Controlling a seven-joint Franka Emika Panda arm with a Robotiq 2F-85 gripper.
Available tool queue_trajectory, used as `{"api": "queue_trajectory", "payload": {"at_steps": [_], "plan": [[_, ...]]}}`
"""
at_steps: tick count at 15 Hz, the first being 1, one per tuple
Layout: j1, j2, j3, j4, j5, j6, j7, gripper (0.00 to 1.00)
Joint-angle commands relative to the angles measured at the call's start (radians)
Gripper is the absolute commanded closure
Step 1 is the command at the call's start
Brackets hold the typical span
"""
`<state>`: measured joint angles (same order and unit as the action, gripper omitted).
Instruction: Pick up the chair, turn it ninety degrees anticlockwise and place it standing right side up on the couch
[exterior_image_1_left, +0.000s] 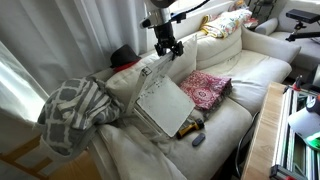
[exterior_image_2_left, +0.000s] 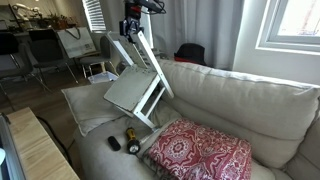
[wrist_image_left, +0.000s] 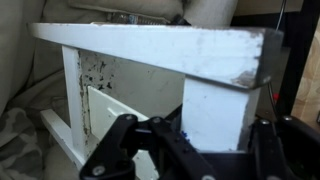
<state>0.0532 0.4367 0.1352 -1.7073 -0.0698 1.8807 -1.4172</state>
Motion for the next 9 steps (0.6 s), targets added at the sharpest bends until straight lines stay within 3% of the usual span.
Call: {"api": "queue_trajectory", "payload": {"at_steps": [1, 6, 7, 8, 9], "plan": [[0.009, 0.027, -0.013, 0.037, -0.022, 0.061, 0.091, 0.94], [0.005, 0.090, -0.015, 0.068, -0.021, 0.186, 0.155, 0.94], [0.006, 0.096, -0.016, 0.070, -0.021, 0.212, 0.165, 0.64], [0.004, 0.101, -0.013, 0.071, -0.015, 0.235, 0.173, 0.52], [0.004, 0.102, -0.011, 0.071, -0.014, 0.259, 0.181, 0.46]]}}
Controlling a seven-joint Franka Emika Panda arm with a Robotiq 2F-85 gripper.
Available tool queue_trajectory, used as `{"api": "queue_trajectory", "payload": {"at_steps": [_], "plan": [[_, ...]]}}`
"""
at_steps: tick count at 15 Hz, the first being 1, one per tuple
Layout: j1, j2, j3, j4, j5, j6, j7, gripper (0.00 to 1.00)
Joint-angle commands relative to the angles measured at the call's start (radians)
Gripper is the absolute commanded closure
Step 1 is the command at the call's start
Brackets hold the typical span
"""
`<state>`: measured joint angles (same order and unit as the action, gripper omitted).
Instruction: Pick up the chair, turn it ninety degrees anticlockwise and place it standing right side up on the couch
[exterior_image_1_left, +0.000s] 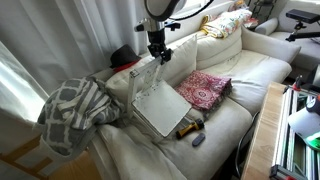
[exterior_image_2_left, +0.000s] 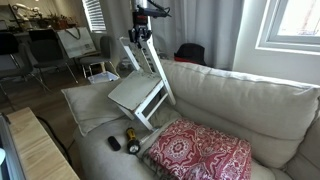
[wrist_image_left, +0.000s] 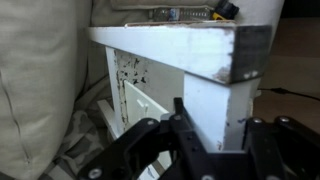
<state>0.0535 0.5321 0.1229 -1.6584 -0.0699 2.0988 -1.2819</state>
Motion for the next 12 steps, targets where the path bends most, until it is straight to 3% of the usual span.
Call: {"api": "queue_trajectory", "payload": {"at_steps": [1, 6, 12], "plan": [[0.004, 0.007, 0.001, 0.024, -0.017, 0.053, 0.051, 0.40], [0.000, 0.009, 0.003, 0.022, -0.017, 0.099, 0.071, 0.01], [-0.003, 0.006, 0.004, 0.013, 0.003, 0.136, 0.122, 0.00]]}}
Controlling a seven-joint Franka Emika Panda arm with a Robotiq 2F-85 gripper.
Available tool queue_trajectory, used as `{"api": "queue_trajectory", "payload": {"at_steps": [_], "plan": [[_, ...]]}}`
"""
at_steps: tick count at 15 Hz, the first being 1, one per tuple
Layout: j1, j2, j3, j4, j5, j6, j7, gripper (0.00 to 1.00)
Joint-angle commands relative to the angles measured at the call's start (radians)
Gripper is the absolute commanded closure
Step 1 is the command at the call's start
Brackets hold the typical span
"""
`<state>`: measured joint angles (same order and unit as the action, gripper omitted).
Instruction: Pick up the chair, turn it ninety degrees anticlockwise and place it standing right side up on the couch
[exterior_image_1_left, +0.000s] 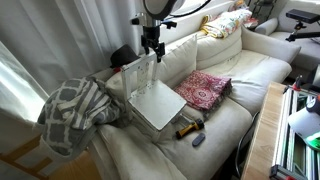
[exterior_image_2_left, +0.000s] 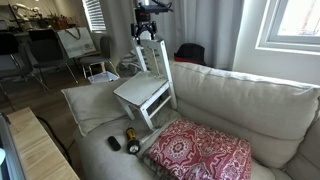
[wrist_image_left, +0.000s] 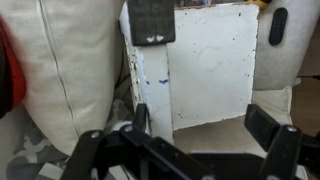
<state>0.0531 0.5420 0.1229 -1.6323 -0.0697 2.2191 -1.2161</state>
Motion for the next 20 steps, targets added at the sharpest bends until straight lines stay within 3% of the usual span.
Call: {"api": "queue_trajectory", "payload": {"at_steps": [1, 13, 17, 20], "plan": [[-0.006, -0.008, 0.006, -0.014, 0.012, 0.014, 0.077, 0.00], [-0.096, -0.203, 0.008, -0.111, 0.219, 0.037, 0.316, 0.00], [-0.141, -0.354, -0.003, -0.233, 0.289, -0.013, 0.302, 0.00], [-0.178, -0.485, -0.024, -0.334, 0.392, -0.093, 0.206, 0.00]]}}
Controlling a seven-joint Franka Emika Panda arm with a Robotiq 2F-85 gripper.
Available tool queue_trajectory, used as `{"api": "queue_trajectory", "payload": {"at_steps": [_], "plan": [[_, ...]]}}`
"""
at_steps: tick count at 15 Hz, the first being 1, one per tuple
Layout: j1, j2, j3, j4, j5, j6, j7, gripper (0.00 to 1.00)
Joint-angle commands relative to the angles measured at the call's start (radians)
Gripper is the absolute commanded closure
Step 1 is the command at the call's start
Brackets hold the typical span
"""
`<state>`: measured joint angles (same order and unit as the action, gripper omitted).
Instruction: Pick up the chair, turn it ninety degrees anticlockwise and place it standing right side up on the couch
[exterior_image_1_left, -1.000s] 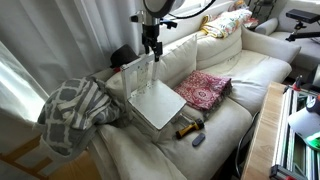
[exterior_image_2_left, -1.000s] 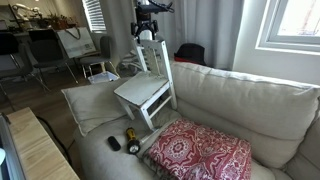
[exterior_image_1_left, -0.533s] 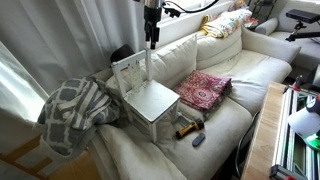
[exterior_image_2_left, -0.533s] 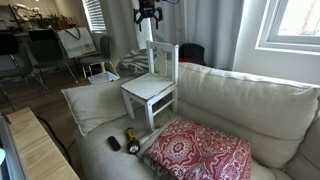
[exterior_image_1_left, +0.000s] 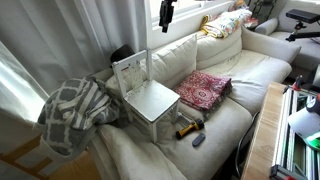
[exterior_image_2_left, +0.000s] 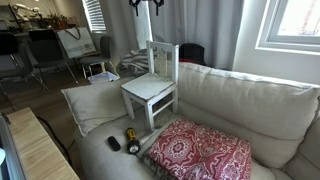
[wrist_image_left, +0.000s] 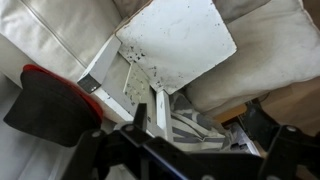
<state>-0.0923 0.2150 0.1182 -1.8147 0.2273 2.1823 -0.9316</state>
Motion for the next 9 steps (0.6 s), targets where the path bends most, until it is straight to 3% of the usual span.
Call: {"api": "queue_trajectory", "payload": {"at_steps": [1, 5, 9], "plan": [[-0.041, -0.200, -0.036, -0.180, 0.141, -0.089, -0.122, 0.00], [-0.041, -0.356, -0.145, -0.290, 0.292, -0.182, -0.279, 0.00], [-0.030, -0.469, -0.245, -0.364, 0.318, -0.213, -0.350, 0.00]]}}
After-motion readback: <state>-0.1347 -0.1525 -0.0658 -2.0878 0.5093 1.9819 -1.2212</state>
